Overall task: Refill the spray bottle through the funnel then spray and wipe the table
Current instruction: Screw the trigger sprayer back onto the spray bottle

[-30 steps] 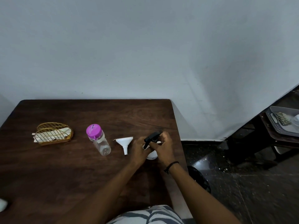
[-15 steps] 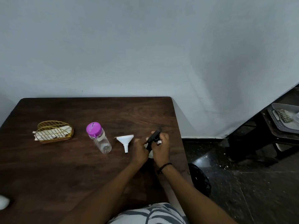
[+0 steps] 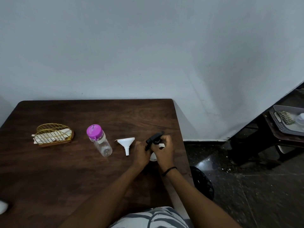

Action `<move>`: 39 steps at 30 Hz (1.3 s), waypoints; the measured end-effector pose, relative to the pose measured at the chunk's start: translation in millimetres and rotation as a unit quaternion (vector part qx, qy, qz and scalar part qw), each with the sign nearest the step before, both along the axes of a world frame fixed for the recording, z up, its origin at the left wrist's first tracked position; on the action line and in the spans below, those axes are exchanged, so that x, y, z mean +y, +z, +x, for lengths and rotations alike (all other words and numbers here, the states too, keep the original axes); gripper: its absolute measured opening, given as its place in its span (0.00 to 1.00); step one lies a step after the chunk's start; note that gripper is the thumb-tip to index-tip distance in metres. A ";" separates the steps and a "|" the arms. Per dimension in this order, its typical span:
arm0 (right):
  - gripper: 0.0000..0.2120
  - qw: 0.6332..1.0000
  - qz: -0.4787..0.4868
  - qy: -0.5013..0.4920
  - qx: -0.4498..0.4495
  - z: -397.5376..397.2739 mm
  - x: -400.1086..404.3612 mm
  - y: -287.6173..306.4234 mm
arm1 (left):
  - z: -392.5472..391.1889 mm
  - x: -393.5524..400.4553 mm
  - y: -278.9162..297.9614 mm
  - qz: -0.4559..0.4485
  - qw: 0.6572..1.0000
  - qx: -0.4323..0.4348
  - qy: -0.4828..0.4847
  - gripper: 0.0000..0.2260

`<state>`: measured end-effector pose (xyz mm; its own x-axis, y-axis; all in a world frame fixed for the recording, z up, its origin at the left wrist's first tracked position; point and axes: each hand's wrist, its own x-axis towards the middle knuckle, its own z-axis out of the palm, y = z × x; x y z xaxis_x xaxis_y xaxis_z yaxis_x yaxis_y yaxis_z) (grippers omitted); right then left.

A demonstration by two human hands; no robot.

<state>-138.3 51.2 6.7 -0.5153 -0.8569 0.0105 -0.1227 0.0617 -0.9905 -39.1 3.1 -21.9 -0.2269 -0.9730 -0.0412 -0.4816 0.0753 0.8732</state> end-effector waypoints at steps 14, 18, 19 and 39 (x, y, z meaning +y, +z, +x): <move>0.11 0.998 0.029 0.057 -0.017 -10.6 -4.2 2.6 | 1.2 10.0 23.2 0.056 0.996 0.067 0.010 0.06; 0.18 0.987 0.036 0.142 -0.064 -25.4 -3.9 8.8 | 6.5 2.6 11.1 0.075 0.995 0.068 -0.017 0.19; 0.18 0.983 0.045 0.159 -0.076 -29.7 -4.0 9.6 | 6.7 -0.5 -2.9 0.082 0.995 0.059 -0.018 0.22; 0.11 0.999 0.034 0.023 -0.019 -3.3 -4.7 3.6 | -11.7 12.8 -0.7 -0.022 1.000 0.007 -0.020 0.11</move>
<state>-141.6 46.4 10.3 -0.4745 -0.8777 -0.0670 -0.0885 0.1233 -0.9884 -50.8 15.8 -22.6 -0.2665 -0.9638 0.0060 -0.4643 0.1338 0.8755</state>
